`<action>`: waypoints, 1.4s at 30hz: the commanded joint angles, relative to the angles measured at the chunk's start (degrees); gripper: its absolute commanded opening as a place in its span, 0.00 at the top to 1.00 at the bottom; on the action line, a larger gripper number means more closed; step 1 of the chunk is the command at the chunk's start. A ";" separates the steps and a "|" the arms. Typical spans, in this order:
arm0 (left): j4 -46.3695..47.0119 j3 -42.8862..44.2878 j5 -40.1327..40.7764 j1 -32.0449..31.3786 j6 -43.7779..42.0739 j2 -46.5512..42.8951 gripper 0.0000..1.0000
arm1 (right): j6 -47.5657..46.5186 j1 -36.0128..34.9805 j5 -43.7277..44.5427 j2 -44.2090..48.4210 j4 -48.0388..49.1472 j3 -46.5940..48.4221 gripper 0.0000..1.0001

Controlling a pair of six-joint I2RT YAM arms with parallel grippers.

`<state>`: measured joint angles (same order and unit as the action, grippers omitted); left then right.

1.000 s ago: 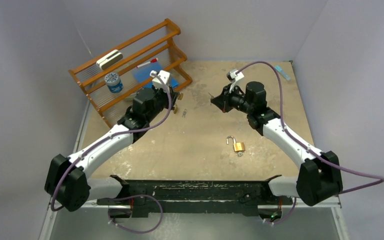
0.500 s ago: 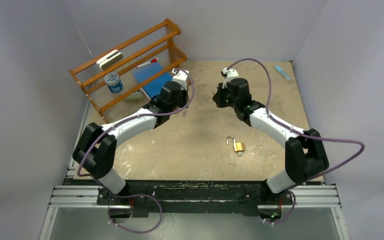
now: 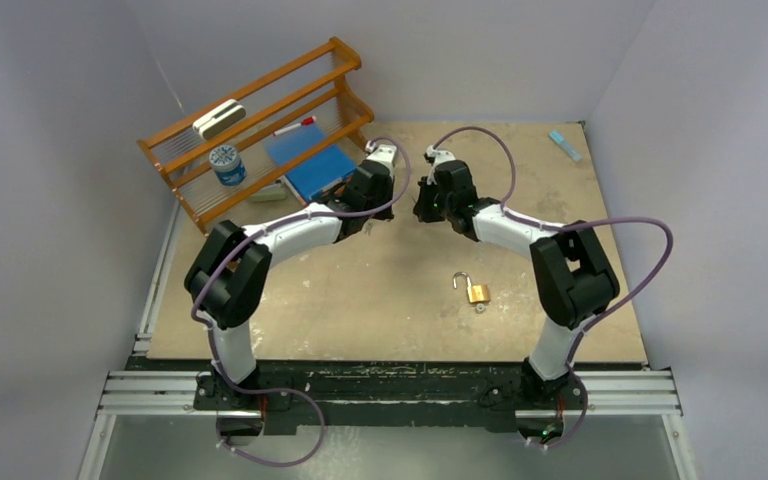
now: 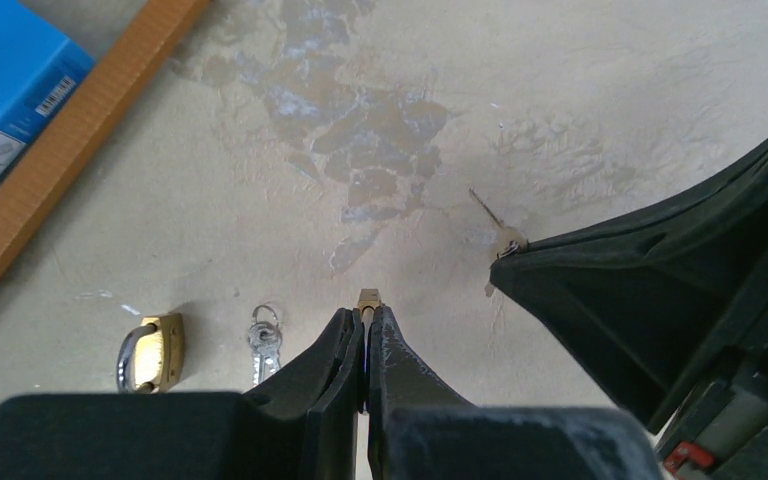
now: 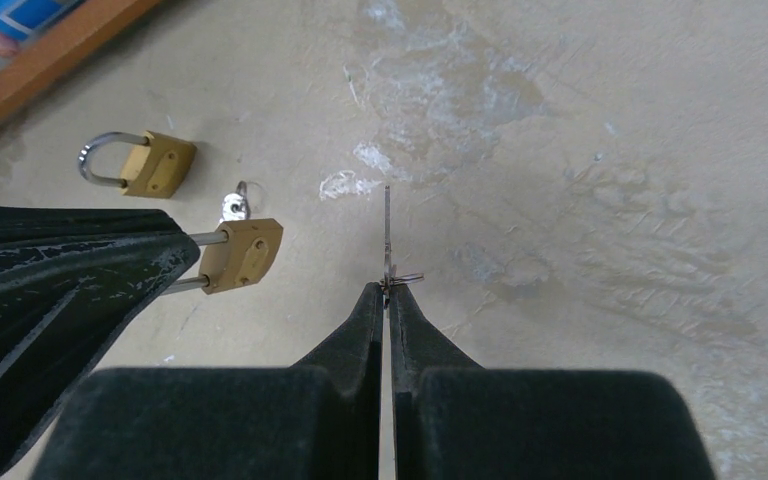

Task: Lock with the key
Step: Place the lock at the center of the board.

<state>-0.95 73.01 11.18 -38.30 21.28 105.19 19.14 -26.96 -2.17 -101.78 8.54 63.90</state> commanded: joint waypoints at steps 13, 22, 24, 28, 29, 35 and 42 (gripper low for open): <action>-8.79 8.54 3.15 -1.08 5.15 6.88 1.00 | 2.47 -0.65 -0.11 -4.50 0.51 2.00 1.00; -7.72 8.31 5.91 -1.66 5.27 8.26 1.00 | 3.86 -0.70 -2.13 -6.15 0.79 2.19 1.00; -7.52 8.47 5.39 -1.69 5.31 8.73 1.00 | 4.18 -0.72 -2.30 -6.39 0.78 2.16 1.00; -6.99 8.13 6.14 -1.75 5.40 8.54 0.98 | 4.91 -0.73 -2.60 -6.99 0.78 1.74 1.00; -6.84 7.99 6.40 -1.76 5.37 8.40 0.96 | 5.13 -0.73 -2.70 -7.15 0.78 1.63 1.00; -6.62 7.54 7.71 -1.71 4.94 7.27 0.86 | 6.08 -0.73 -3.70 -7.89 -0.07 1.32 1.00; -5.13 6.38 7.54 -1.77 4.61 5.47 0.72 | 5.92 -0.86 -3.90 -7.93 -1.58 0.96 0.73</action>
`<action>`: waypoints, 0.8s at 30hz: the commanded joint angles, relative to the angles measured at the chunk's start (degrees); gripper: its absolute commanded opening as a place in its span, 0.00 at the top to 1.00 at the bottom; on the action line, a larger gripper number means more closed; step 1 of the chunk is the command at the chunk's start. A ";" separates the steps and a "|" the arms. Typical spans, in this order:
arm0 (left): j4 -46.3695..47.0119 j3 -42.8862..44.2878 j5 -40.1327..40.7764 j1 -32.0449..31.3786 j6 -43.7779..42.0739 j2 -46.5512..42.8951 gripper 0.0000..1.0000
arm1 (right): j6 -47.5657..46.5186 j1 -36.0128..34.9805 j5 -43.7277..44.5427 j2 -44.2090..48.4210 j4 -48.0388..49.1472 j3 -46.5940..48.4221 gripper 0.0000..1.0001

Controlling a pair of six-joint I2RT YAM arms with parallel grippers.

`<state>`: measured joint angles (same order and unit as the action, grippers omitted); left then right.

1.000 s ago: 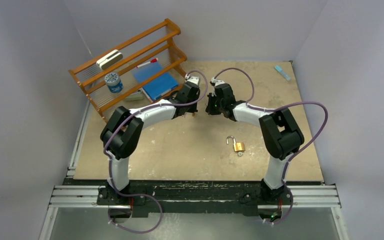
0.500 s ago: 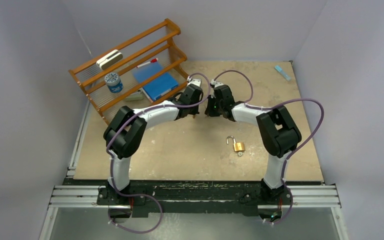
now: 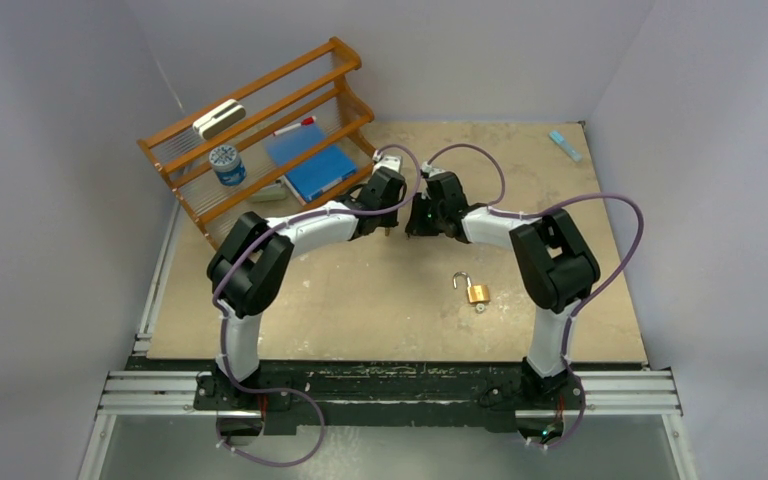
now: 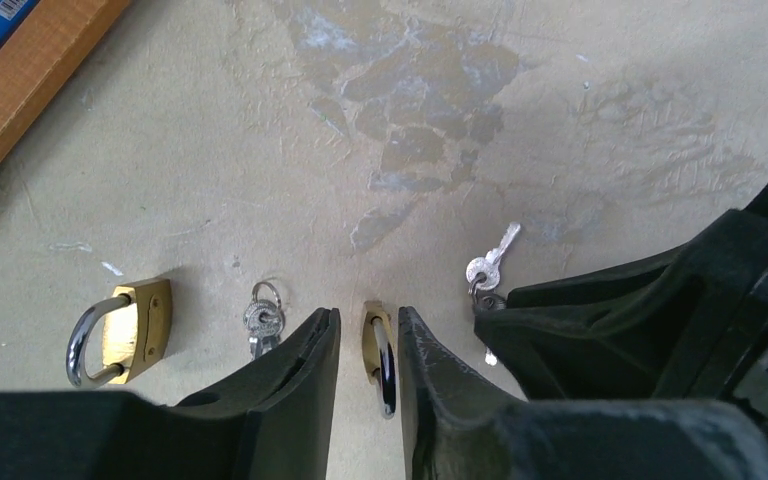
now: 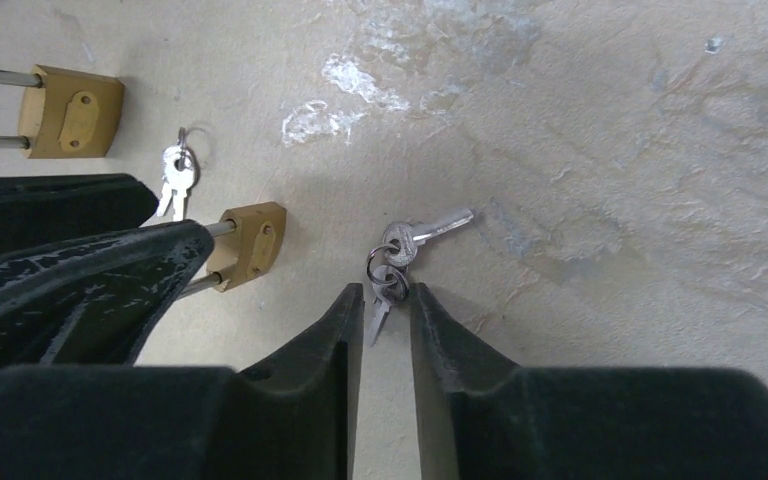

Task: Lock with the key
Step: Place the lock at the center of the board, then pick up the lock from the center of the board.

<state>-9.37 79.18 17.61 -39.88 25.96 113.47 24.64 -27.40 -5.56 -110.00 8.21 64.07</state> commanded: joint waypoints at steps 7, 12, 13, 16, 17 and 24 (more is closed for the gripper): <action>6.71 -2.44 1.73 -0.20 -0.42 -7.09 0.68 | -0.07 -0.38 1.66 4.11 -4.70 -0.08 0.60; 10.82 -6.38 2.54 -0.16 -1.06 -12.47 0.66 | -0.66 -0.43 6.48 14.13 -7.12 -4.95 0.54; 11.80 -7.37 2.13 -0.19 -1.41 -13.72 0.66 | -1.06 -0.38 8.97 16.04 -7.79 -6.08 0.52; 13.77 -9.96 1.09 -0.19 -2.33 -18.05 0.65 | -1.29 -0.42 11.73 22.22 -11.90 -10.99 0.47; 13.84 -10.64 1.03 -0.18 -2.53 -19.49 0.65 | -0.85 -0.38 12.86 24.50 -13.72 -12.73 0.46; 14.72 -15.52 -0.09 -0.14 -3.69 -27.71 0.64 | 4.93 -0.29 18.94 40.60 -28.18 -22.14 0.29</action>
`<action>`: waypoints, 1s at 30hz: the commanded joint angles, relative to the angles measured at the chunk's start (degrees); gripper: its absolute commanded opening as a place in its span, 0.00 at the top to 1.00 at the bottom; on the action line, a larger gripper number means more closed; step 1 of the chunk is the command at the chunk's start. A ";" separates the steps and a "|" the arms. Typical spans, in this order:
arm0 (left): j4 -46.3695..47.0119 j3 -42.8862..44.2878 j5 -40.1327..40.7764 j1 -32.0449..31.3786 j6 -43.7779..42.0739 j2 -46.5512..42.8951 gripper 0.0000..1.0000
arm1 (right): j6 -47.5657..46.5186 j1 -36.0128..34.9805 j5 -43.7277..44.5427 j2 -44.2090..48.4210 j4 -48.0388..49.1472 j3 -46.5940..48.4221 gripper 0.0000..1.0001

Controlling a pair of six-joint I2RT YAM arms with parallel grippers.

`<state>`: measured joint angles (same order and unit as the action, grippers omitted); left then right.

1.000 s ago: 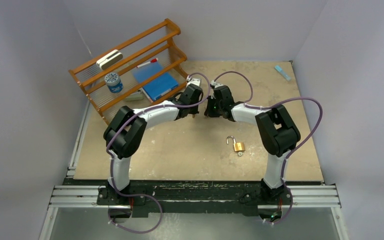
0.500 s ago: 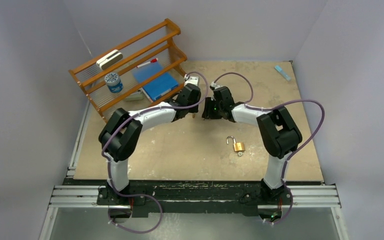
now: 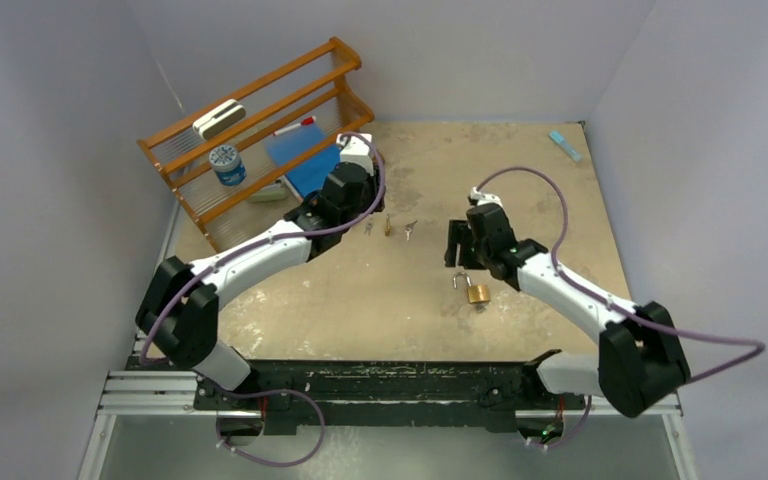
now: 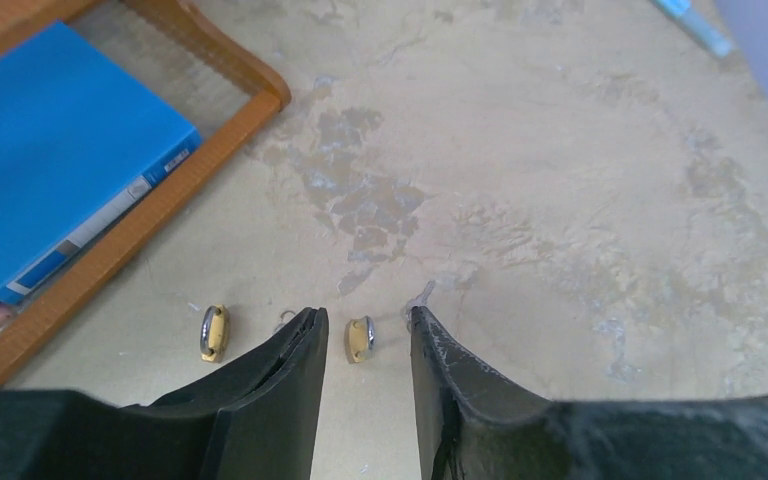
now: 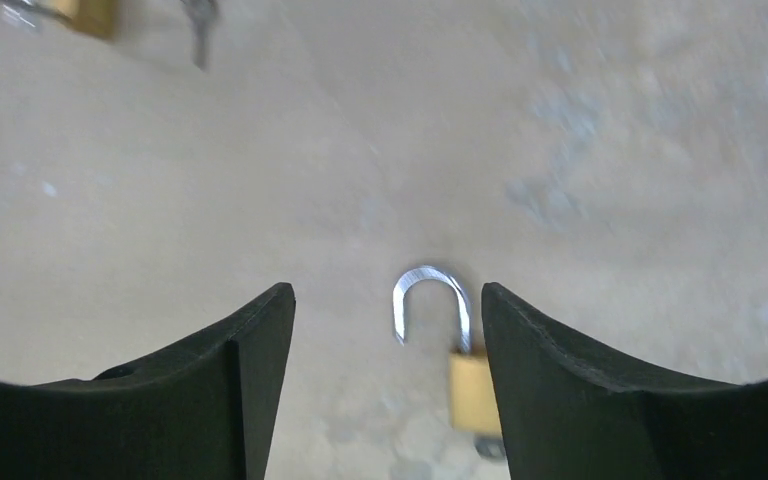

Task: Lock with the key
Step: Pick up the lock from the center of the board.

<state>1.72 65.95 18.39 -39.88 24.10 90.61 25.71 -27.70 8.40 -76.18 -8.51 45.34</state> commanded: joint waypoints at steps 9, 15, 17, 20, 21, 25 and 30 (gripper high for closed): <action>3.93 -5.17 -2.75 -0.14 -2.69 -10.12 0.62 | 9.78 0.02 6.38 11.54 -20.90 -5.38 0.27; 3.59 -6.38 -2.53 -0.18 -3.29 -12.35 0.61 | 14.23 0.02 5.84 6.58 -20.95 -5.91 0.26; 3.28 -6.62 -2.40 -0.20 -3.58 -12.91 0.61 | 15.54 0.02 5.35 5.83 -19.31 -7.00 0.26; 3.04 -6.90 -2.40 -0.20 -3.83 -13.53 0.61 | 17.15 0.02 5.64 4.74 -17.81 -8.21 0.27; 3.03 -6.92 -2.40 -0.18 -3.88 -13.63 0.61 | 17.25 0.02 5.72 4.47 -17.23 -8.59 0.27; 3.12 -6.85 -2.48 -0.17 -3.97 -13.54 0.61 | 17.37 0.02 5.79 3.11 -15.59 -9.43 0.27; 3.04 -6.81 -2.40 -0.20 -4.20 -13.35 0.61 | 16.49 0.01 7.99 1.31 -13.75 -9.75 0.31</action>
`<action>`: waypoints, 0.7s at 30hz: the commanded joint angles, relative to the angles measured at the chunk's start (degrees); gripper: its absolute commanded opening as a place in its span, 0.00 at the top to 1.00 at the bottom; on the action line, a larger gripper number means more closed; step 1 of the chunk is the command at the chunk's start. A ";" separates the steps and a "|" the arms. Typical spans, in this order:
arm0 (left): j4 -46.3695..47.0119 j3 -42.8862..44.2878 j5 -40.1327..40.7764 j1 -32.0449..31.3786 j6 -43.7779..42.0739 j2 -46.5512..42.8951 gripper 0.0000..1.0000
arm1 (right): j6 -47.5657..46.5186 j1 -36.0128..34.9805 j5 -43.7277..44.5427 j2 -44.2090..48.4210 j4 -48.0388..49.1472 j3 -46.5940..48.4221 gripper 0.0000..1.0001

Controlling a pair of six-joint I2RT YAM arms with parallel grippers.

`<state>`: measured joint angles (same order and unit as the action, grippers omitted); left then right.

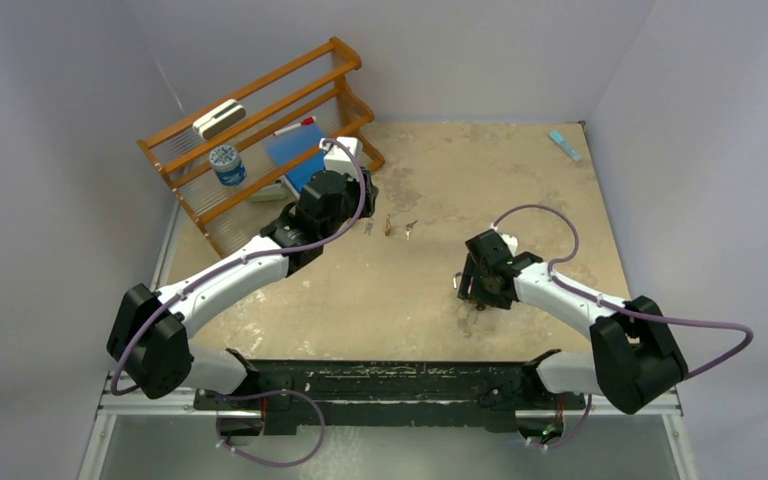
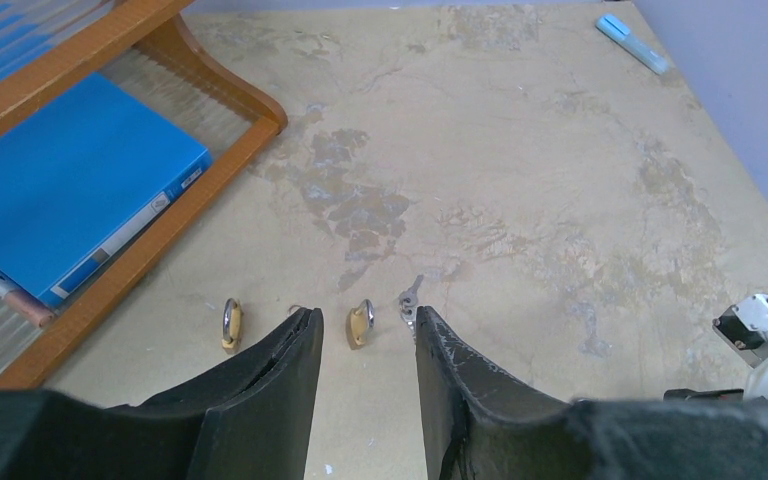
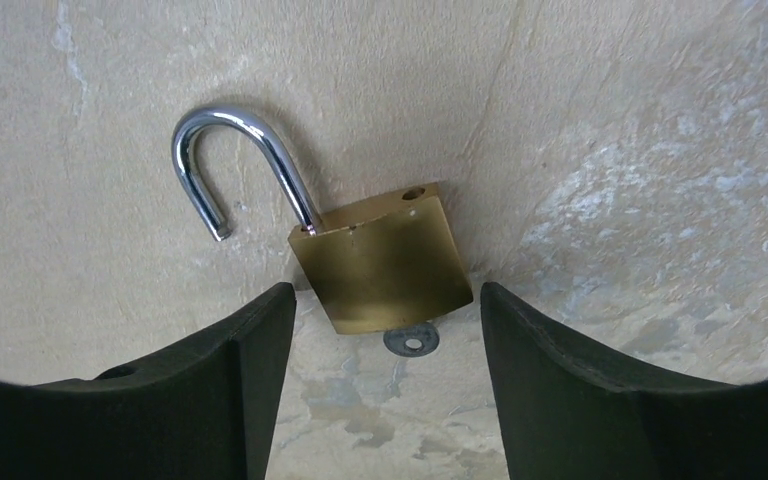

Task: Lock with the key
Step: Pick up the lock from the center of the board.

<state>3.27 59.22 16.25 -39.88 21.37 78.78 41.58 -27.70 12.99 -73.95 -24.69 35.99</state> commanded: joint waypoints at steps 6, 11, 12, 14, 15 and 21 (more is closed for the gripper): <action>1.13 -0.07 0.13 -0.12 -1.84 -1.60 0.61 | -1.65 0.02 5.12 -3.73 3.28 1.24 0.36; 0.86 -0.20 0.53 -0.10 -2.20 -1.70 0.61 | -3.44 0.01 4.75 -5.41 4.25 1.33 0.41; 0.86 -0.26 0.54 -0.11 -2.20 -1.66 0.61 | -3.82 0.02 4.35 -5.82 4.69 1.28 0.42; 0.86 -0.32 0.45 -0.03 -2.29 -1.62 0.61 | -4.74 -0.06 3.18 -6.46 5.42 1.30 0.45; 0.86 -0.32 0.45 -0.10 -2.22 -1.62 0.61 | -5.04 -0.09 2.70 -6.73 5.75 1.30 0.46; 0.69 -0.68 0.62 -0.07 -2.51 -2.19 0.61 | -7.95 -0.50 0.15 -6.89 7.71 1.69 0.64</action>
<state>2.33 59.11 16.32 -39.88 20.08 78.78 35.92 -27.77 16.58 -78.89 -19.11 37.98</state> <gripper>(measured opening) 0.387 0.529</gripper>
